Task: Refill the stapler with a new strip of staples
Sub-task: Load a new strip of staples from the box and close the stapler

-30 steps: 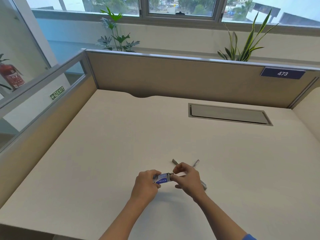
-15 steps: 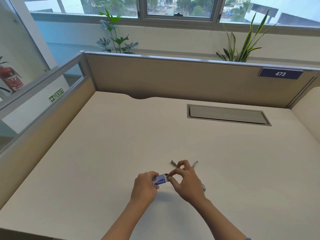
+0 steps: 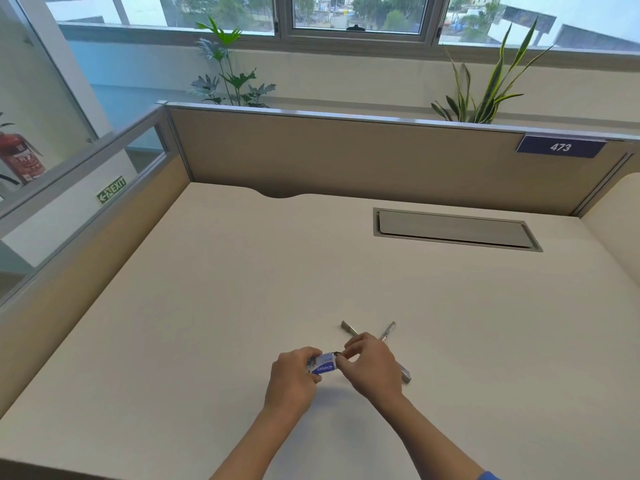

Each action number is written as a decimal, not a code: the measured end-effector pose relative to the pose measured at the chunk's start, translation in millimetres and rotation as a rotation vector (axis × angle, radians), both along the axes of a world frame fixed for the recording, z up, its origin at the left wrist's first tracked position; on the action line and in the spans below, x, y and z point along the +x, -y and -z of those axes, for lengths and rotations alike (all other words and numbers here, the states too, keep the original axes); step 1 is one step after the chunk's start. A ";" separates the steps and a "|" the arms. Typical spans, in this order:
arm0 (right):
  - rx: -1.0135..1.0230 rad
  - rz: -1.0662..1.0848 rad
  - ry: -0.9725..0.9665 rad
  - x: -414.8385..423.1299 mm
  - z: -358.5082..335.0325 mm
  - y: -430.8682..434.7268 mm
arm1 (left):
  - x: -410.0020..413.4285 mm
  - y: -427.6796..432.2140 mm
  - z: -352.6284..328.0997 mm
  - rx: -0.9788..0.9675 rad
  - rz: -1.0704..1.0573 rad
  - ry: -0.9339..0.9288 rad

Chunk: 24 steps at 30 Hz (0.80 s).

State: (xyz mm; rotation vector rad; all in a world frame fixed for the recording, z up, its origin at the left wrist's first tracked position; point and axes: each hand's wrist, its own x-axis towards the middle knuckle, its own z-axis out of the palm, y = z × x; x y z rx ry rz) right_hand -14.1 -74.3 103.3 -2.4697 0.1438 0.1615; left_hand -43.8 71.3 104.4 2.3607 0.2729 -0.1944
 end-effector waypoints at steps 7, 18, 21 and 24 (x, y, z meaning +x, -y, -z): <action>-0.030 0.028 0.051 -3.1 -3.5 -8.5 | -3.6 1.8 3.1 -0.015 -0.006 0.016; 0.354 0.155 -0.008 -0.9 -3.1 -4.8 | -3.6 1.1 6.1 -0.021 -0.032 0.024; 0.527 0.289 -0.049 -0.2 -3.3 1.5 | -3.9 -2.3 7.6 -0.043 -0.048 0.030; 0.636 0.382 -0.037 1.6 -5.8 12.6 | -4.1 -4.7 9.8 -0.074 -0.057 0.028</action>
